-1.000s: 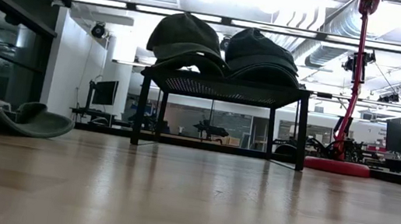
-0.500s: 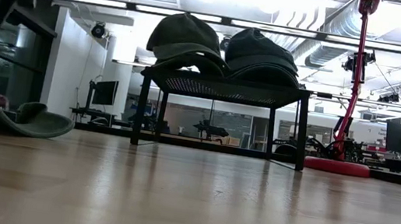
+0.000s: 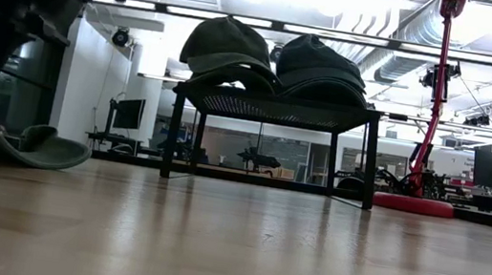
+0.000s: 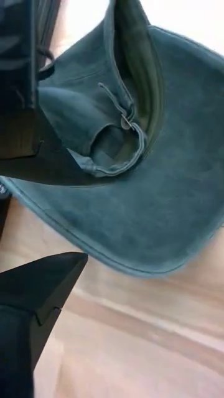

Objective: Pick & Place hat
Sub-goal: Stack the dark green cap on top of the other dark green caps on the shelf

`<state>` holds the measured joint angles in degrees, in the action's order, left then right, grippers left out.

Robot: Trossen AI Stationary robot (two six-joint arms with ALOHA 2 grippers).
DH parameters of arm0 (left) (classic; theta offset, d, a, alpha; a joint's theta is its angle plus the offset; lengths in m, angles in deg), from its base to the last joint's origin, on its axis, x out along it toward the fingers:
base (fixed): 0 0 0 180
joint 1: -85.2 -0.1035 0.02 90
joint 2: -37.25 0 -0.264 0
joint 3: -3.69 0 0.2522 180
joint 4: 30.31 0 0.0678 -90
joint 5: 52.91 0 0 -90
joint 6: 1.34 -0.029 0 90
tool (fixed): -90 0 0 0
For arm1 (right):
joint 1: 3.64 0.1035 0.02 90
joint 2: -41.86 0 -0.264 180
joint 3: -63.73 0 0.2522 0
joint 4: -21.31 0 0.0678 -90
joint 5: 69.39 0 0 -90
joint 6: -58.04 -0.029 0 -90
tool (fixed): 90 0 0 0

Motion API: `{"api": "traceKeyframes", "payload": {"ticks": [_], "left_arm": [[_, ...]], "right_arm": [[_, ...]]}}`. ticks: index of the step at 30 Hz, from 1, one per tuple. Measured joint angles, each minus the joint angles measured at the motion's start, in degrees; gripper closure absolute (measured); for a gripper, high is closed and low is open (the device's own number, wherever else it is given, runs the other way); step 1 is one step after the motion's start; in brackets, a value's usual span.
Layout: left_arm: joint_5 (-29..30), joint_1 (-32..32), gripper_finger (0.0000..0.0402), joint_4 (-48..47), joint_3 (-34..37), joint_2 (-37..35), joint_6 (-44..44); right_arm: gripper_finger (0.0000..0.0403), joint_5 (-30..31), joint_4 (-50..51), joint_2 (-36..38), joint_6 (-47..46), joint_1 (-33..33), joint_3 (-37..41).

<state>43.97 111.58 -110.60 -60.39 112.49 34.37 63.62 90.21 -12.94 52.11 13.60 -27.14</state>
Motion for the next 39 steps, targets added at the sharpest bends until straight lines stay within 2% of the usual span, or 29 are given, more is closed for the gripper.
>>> {"api": "traceKeyframes", "payload": {"ticks": [13,16,21,23,26,28,32,36,39], "left_arm": [[1.1,-0.1,0.0228,5.7,3.2,5.4,-5.2],[-0.5,-0.1,0.0264,6.9,3.2,5.4,-4.9],[-4.2,-0.1,0.0379,7.4,3.1,5.3,-1.5],[-5.3,-0.1,0.0385,8.2,3.1,5.2,0.4],[-10.0,-0.1,0.0392,10.6,2.3,5.0,2.8],[-12.2,-0.1,0.0394,12.0,0.4,5.0,4.7],[-11.9,-0.1,0.0396,14.5,-6.3,5.0,7.4],[-5.8,-0.1,0.0396,18.2,-15.3,5.0,8.1],[1.2,0.0,0.0396,20.3,-22.9,5.0,7.4]], "right_arm": [[0.0175,-1.4,0.0,0.0,0.0,0.0,0.0],[0.0175,-1.4,0.0,0.0,0.0,0.0,0.0],[0.0175,-1.6,0.0,0.0,0.0,0.0,0.0],[0.0175,-1.6,0.0,0.0,0.0,0.0,0.0],[0.0175,-1.6,0.0,0.0,0.0,0.0,0.0],[0.0175,-1.6,0.0,0.0,0.0,0.0,0.0],[0.0175,-3.1,0.0,0.0,-0.1,0.0,0.0],[0.0175,-6.2,0.0,0.0,-0.9,0.0,0.0],[0.0175,-8.6,0.0,0.0,-2.4,0.0,0.0]]}}
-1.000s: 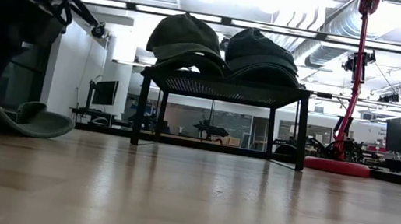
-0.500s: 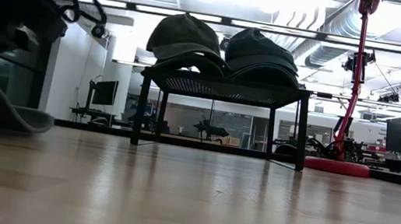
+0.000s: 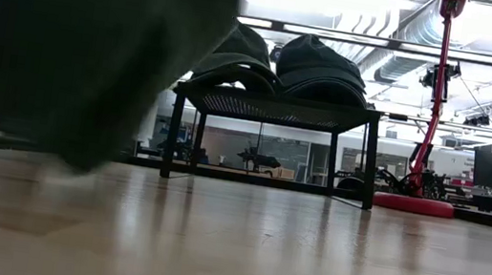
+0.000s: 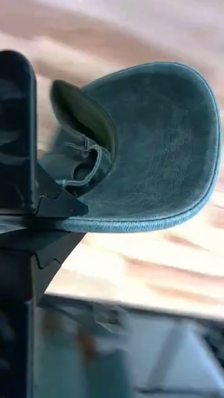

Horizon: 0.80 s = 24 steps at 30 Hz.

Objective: Pick & Place hat
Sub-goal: Stack the dark green cap on top of the other dark green caps on the shelf

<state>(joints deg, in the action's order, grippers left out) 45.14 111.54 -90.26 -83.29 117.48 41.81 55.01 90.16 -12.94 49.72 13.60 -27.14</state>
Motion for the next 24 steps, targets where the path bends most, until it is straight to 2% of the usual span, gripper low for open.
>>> {"api": "traceKeyframes", "payload": {"ticks": [6,12,18,24], "left_arm": [[13.1,2.3,0.0396,4.4,-12.2,0.0,-7.4],[24.1,4.5,0.0396,13.7,-18.6,0.0,-19.3],[28.7,4.5,0.0396,30.9,-20.8,0.0,-40.4],[32.7,4.4,0.0396,44.0,-21.8,0.0,-63.6]], "right_arm": [[0.0175,-4.5,-1.0,0.0,-2.9,0.0,0.0],[0.0175,-8.2,-7.9,0.0,-3.7,0.0,0.0],[0.0175,-12.3,-20.1,0.0,-3.4,0.0,0.0],[0.0175,-11.9,-30.2,0.0,-5.3,0.0,0.0]]}}
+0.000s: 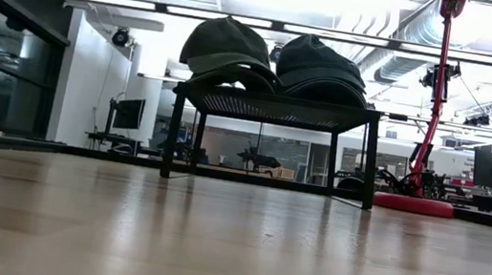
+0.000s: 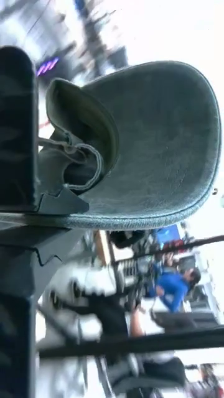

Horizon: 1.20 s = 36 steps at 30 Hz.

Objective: Pick & Place hat
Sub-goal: Stack the dark green cap on top of the other dark green caps on the shelf

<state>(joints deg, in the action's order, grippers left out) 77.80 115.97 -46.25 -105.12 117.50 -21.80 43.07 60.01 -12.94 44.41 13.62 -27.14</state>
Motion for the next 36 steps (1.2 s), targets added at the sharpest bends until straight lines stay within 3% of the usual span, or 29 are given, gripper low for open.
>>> {"api": "traceKeyframes", "payload": {"ticks": [6,13,21,28,36], "left_arm": [[-1.3,0.0,0.0396,10.8,0.0,0.0,-17.4],[-2.7,0.0,0.0396,13.2,0.0,0.0,-23.0],[-3.1,0.0,0.0396,14.0,0.0,0.0,-25.7],[-4.3,0.0,0.0396,16.1,0.0,0.0,-29.1],[-4.3,0.0,0.0396,16.2,0.0,0.0,-29.3]], "right_arm": [[0.0175,2.8,-5.0,-0.4,-4.3,0.0,0.0],[0.0166,3.8,-11.8,-3.6,-2.9,-2.3,0.0],[0.0107,-12.4,-21.1,-8.3,-6.4,-9.6,0.0],[0.0075,-19.9,-27.4,-11.3,-8.5,-12.4,0.0],[0.0085,-24.4,-31.0,-12.1,-7.9,-12.4,0.0]]}}
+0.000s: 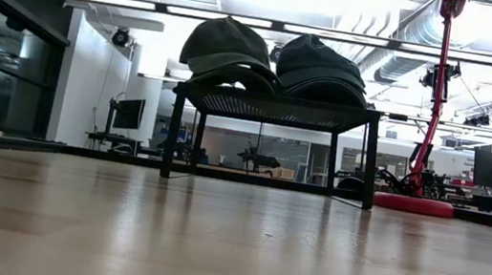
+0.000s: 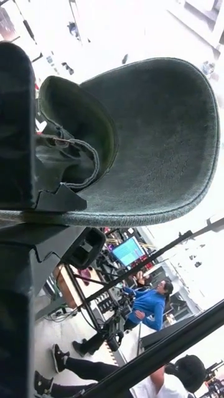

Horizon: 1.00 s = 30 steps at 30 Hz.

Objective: Pick & Place hat
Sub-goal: Stack the dark green cap on top of the other dark green caps on the shelf

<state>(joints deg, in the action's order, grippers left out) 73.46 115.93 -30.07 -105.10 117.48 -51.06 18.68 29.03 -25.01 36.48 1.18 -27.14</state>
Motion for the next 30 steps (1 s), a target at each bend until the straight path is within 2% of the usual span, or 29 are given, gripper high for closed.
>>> {"api": "traceKeyframes", "payload": {"ticks": [4,10,14,21,27,30], "left_arm": [[0.0,0.0,0.0396,0.0,0.0,0.0,0.0],[-0.1,-0.9,0.0396,0.9,0.0,0.0,0.0],[-2.5,-1.4,0.0396,2.0,0.0,0.0,0.1],[-5.0,-1.9,0.0396,2.1,0.0,0.0,0.9],[-4.9,-1.9,0.0396,1.7,0.0,0.0,1.5],[-4.3,-1.9,0.0396,1.7,0.0,0.0,1.6]], "right_arm": [[0.0118,-1.8,-3.3,0.0,0.1,0.0,0.0],[0.0184,-4.5,-2.8,0.0,0.0,0.0,0.0],[0.0212,-4.7,-2.7,0.0,0.9,0.0,0.0],[0.0217,-1.1,-0.4,0.0,1.0,0.0,0.0],[0.0200,-5.5,-2.0,0.0,3.0,0.0,0.0],[0.0209,-7.0,-1.9,0.0,3.5,0.0,0.0]]}}
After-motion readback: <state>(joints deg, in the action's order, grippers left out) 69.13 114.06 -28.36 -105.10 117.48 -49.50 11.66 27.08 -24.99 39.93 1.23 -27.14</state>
